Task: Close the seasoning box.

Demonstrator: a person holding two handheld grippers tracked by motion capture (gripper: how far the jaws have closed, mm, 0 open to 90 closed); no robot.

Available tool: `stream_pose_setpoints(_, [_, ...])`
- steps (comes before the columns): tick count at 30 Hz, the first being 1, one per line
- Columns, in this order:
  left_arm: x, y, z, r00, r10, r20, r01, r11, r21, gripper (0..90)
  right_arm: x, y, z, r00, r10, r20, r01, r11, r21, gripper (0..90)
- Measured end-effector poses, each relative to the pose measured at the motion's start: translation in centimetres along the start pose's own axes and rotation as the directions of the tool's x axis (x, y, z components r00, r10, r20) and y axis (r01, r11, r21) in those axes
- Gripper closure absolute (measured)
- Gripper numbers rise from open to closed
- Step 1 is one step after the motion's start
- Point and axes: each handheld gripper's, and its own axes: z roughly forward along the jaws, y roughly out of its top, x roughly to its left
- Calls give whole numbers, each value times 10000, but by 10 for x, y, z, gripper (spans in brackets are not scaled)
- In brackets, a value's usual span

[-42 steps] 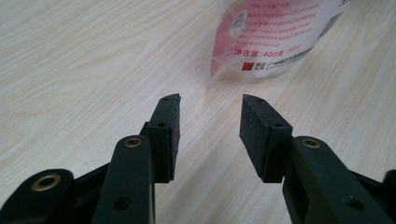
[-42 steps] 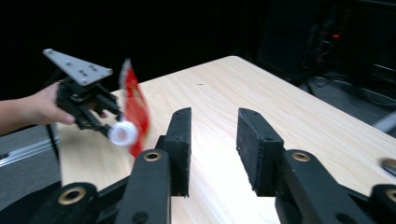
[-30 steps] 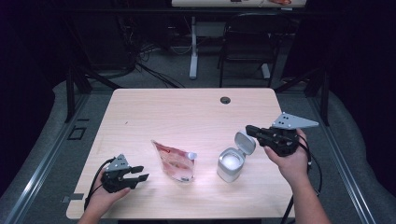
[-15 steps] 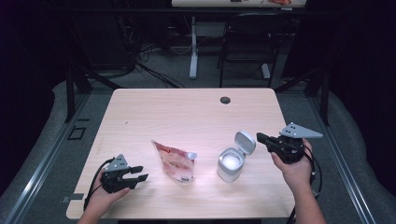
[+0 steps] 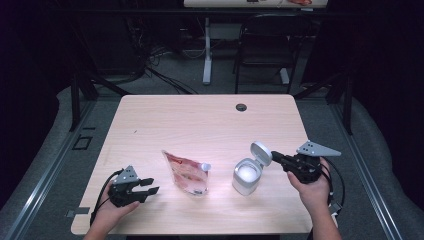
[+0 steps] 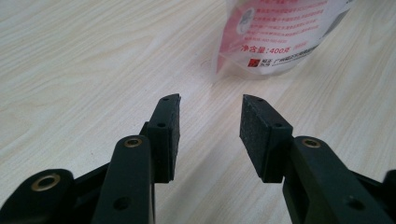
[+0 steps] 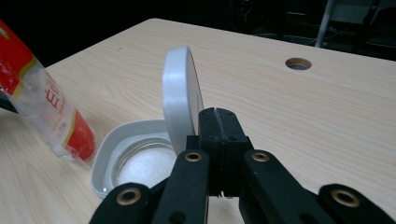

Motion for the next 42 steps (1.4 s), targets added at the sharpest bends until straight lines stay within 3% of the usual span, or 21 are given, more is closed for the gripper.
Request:
stream_pose_setpoints(9, [-1,0,1,10000,92,-19,-91,9999,78,584,13,-9,7,9989,-170,-430,179,9996,219,900])
stream_pose_setpoints(15, [-1,0,2,10000,52,-34,-52,10000,71,584,15,-17,7,9989,-101,-448,101,9999,-8,900])
stream_pose_setpoints(20, [1,-2,2,9998,-138,-161,138,9999,6,585,8,-23,1,9996,9,270,-7,10000,-64,889])
stream_pose_setpoints(23, [3,-3,2,9992,-264,-299,263,9996,-37,585,2,-29,-3,9975,344,614,-345,9994,-4,869])
stream_pose_setpoints(26, [4,-3,1,9977,-420,-532,413,9990,-153,584,-6,-38,-7,9927,496,1104,-514,9986,129,836])
stream_pose_setpoints(30, [5,-3,2,9978,-425,-517,421,9991,-90,580,-15,-47,-6,9854,838,1482,-872,9960,168,745])
stream_pose_setpoints(34, [5,-4,4,9976,-448,-519,446,9990,-59,575,-18,-57,-2,9799,1063,1686,-1133,9930,326,659])
stream_pose_setpoints(37, [6,-4,4,9970,-456,-623,453,9989,-75,559,-21,-62,1,9760,1189,1827,-1296,9904,477,642])
stream_pose_setpoints(42, [8,-5,5,9955,-539,-781,534,9985,-94,540,-21,-64,4,9747,1172,1905,-1277,9908,441,562])
